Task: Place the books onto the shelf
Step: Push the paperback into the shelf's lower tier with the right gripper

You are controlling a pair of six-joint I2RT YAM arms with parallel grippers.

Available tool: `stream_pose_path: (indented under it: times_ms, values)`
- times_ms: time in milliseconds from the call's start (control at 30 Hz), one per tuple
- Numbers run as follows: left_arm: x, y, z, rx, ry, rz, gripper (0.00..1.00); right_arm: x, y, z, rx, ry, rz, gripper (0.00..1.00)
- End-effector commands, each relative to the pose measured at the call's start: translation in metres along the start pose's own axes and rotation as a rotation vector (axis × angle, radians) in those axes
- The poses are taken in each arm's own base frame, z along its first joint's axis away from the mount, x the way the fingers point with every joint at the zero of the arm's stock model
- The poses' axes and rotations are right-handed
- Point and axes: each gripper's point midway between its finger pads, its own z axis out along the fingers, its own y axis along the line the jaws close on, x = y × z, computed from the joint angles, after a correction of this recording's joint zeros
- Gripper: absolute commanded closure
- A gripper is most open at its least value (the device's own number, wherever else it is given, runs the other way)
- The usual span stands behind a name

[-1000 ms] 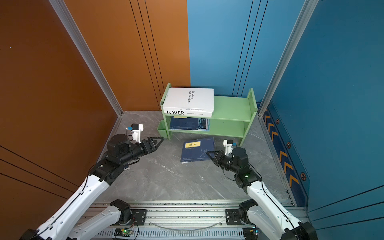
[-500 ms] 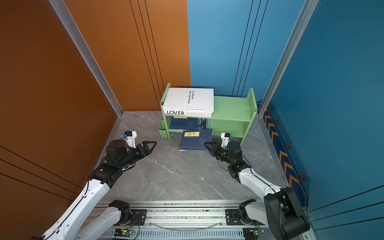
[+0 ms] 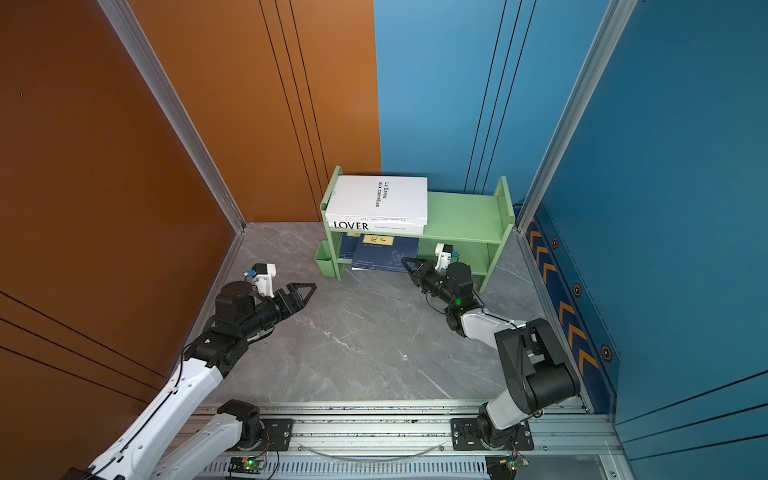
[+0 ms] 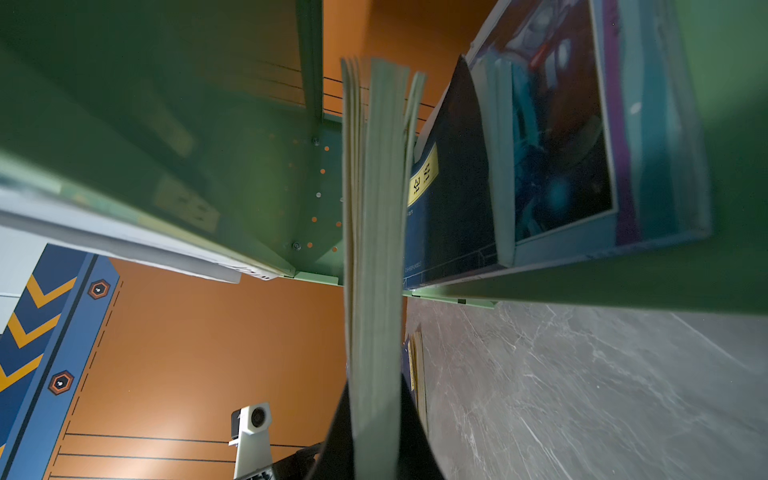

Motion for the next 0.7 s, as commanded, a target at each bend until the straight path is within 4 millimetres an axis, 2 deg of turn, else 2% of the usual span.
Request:
stream_pose_path:
  times_ms: [0, 33, 333, 667]
  values:
    - [0.002, -0.002, 0.005, 0.026, 0.013, 0.018, 0.15, -0.012, 0.033, 0.011, -0.096, -0.019, -0.085, 1.0]
    - [0.002, -0.001, 0.007, 0.022, 0.018, 0.018, 0.1, -0.012, 0.032, 0.015, -0.096, -0.017, -0.088, 1.0]
    - [0.004, 0.008, 0.02, -0.004, 0.043, 0.018, 0.08, -0.013, 0.015, 0.051, -0.083, 0.022, -0.115, 1.0]
    - [0.01, 0.018, 0.024, -0.038, 0.065, 0.006, 0.08, -0.019, 0.015, 0.078, -0.105, 0.041, -0.145, 1.0]
